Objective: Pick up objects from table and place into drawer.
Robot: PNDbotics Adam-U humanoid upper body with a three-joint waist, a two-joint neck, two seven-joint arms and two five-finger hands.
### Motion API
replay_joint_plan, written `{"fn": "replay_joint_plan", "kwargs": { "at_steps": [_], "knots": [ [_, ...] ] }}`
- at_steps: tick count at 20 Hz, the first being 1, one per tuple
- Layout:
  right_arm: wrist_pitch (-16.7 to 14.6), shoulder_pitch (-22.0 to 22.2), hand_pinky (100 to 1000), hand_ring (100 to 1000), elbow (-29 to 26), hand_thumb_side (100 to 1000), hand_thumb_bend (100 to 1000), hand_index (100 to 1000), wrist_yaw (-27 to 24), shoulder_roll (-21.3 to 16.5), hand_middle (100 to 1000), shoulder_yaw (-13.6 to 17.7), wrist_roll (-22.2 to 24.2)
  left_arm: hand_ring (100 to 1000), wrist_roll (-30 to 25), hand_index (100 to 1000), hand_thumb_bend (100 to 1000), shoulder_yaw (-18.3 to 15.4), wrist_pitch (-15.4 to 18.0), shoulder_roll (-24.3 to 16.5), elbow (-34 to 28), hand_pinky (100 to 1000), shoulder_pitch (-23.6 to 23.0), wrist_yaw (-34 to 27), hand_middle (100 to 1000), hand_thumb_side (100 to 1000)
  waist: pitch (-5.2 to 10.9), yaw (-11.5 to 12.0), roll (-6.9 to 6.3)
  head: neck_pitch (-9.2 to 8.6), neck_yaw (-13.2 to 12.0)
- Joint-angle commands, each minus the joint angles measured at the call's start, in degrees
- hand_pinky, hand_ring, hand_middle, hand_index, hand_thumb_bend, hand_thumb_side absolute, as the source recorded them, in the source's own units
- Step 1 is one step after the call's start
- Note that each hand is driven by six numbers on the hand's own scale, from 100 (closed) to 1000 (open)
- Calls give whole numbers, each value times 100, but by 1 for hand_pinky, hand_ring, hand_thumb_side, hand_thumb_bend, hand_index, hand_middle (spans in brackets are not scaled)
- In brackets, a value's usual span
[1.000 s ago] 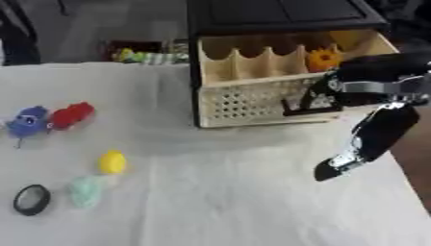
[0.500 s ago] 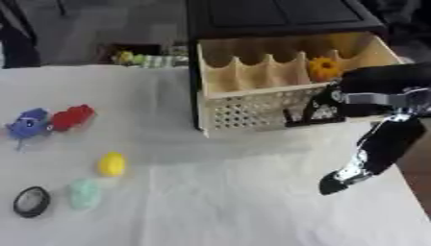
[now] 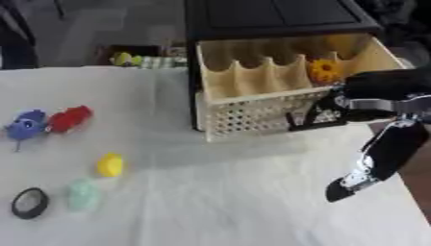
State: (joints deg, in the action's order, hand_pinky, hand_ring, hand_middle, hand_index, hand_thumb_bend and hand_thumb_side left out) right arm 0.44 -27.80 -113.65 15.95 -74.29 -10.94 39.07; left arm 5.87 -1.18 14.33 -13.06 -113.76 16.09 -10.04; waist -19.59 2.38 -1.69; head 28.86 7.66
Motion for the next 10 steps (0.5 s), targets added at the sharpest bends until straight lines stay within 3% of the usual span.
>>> {"fn": "replay_joint_plan", "kwargs": {
  "at_steps": [1,10],
  "knots": [
    [-59,54,100,100,-94,627,775,824,-177,-212,100,13,-84,583,-4,771,100,3,-17,-78,-83,421,54,-3,623,897,108,-3,8,-41,1],
    [-172,-88,100,100,-94,633,781,822,-442,-201,100,-88,-321,585,-18,770,100,16,-39,-57,-83,421,65,4,624,900,94,27,24,-48,10]
  ]
}}
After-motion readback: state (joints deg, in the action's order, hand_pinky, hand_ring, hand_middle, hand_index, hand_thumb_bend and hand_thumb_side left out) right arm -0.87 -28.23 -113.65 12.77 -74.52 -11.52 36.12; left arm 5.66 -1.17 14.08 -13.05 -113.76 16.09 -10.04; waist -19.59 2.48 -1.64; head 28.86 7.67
